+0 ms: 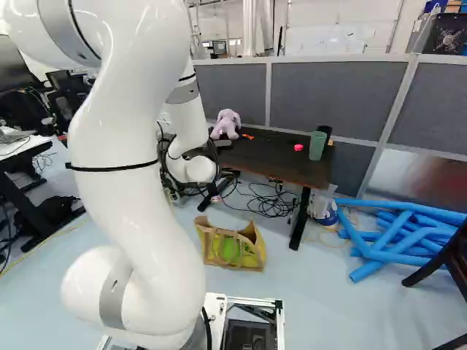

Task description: Pick up the bag on the ground and place it on the table

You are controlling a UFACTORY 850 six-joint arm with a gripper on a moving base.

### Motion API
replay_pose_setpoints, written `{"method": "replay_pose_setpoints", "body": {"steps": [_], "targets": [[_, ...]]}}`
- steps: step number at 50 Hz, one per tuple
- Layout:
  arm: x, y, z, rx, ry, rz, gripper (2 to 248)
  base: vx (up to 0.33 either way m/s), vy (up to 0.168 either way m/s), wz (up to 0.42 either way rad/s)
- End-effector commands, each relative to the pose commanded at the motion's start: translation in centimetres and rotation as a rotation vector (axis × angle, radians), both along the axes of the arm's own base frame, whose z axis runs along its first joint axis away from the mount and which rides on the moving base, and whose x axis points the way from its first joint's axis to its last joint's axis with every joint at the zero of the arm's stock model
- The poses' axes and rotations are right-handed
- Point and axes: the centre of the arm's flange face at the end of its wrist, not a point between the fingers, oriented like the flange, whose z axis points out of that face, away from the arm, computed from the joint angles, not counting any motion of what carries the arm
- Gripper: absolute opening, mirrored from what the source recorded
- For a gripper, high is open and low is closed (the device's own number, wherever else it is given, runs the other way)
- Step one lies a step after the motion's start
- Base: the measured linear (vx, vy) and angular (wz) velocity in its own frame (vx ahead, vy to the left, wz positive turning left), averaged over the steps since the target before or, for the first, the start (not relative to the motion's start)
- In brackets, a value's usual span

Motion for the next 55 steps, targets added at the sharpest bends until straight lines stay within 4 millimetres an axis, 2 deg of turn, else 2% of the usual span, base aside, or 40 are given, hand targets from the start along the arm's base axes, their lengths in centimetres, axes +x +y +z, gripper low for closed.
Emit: {"method": "replay_pose_setpoints", "body": {"steps": [34, 55], "targets": [[3.2, 0.3, -5.2, -0.031, 0.155, 0.08, 247, 0.0, 0.0, 0.0], [3.8, 0.5, -8.2, -0.052, 0.241, 0.139, 247, 0.0, 0.0, 0.0]]}}
